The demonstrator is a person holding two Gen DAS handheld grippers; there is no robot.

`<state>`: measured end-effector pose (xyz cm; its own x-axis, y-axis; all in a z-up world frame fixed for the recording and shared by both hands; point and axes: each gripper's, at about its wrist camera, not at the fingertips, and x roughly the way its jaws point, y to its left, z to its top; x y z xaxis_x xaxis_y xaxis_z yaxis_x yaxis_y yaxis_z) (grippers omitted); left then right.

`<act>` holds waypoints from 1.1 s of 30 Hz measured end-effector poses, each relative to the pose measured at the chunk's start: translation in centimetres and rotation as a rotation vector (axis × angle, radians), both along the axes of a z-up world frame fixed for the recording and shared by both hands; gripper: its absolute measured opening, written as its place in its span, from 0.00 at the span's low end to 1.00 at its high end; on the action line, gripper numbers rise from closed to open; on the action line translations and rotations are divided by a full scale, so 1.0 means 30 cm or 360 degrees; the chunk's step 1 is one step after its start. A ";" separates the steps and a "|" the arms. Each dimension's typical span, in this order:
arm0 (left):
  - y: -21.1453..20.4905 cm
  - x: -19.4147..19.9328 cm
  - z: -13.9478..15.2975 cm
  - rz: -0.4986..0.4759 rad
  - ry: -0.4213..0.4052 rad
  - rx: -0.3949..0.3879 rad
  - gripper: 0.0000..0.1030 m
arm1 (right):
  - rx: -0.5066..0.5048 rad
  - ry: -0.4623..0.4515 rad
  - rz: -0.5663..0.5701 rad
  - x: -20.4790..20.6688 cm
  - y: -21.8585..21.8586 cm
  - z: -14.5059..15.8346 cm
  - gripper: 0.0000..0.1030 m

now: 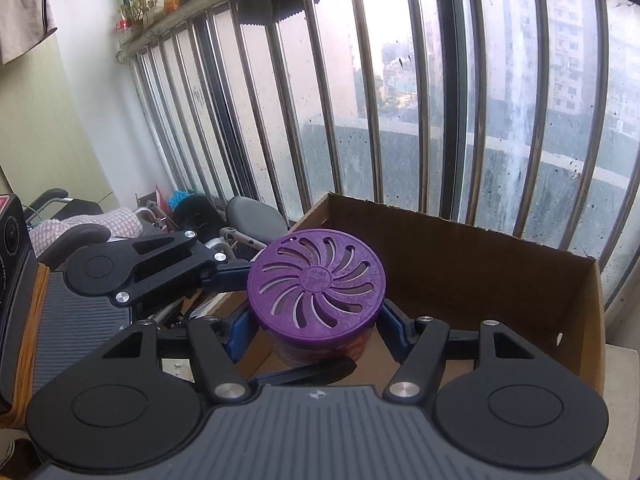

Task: Organize objects
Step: 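Lift the jar with the right gripper and carry it over the cardboard box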

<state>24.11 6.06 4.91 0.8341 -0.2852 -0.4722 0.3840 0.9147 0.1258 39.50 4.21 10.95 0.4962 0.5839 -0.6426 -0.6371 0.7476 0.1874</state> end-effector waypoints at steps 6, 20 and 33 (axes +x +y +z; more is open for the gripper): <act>0.006 0.092 -0.022 -0.0005 0.0181 0.0104 0.63 | -0.0021 0.0189 -0.0021 0.103 0.036 -0.056 0.66; 0.038 0.293 -0.109 0.0133 0.0712 0.0042 0.60 | -0.0107 0.0529 -0.0181 0.302 0.075 -0.210 0.66; 0.029 0.258 -0.126 0.0176 0.0843 0.0164 0.55 | -0.0230 0.0609 -0.0158 0.299 0.111 -0.273 0.66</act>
<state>31.83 6.92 1.12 0.4972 -0.1391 -0.8564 0.3213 0.9464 0.0328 48.48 7.54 2.77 0.2555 0.4356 -0.8631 -0.4653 0.8379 0.2852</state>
